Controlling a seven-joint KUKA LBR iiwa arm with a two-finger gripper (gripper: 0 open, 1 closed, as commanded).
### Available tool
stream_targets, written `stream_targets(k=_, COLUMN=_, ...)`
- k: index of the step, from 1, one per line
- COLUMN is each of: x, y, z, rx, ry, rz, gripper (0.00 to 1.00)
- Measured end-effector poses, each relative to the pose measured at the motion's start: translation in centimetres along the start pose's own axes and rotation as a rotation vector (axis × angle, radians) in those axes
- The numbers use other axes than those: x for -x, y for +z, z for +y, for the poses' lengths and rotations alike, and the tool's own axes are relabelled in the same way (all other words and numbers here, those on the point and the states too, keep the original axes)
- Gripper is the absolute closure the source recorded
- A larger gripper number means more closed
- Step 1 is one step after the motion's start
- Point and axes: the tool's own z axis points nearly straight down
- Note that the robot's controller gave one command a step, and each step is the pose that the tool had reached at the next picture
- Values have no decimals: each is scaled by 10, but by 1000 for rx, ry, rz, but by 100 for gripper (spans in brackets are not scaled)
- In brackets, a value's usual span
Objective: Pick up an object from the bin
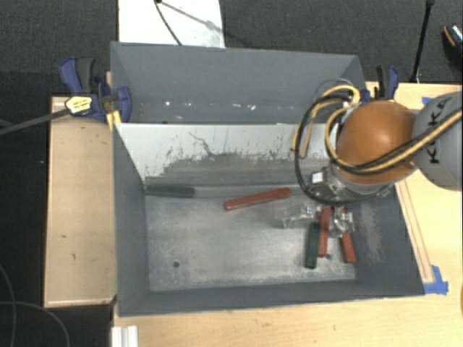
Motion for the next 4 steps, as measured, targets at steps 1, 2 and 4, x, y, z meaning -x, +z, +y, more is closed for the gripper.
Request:
stream_targets(k=1, x=-21, y=11, z=-27, rx=-2, ry=74, rz=-1, gripper=0)
stream_targets(k=2, x=-22, y=11, z=-27, rx=-2, ry=73, rz=1, gripper=100)
stream_targets(k=4, x=-48, y=-170, z=-34, rx=-13, ry=56, rz=2, gripper=100)
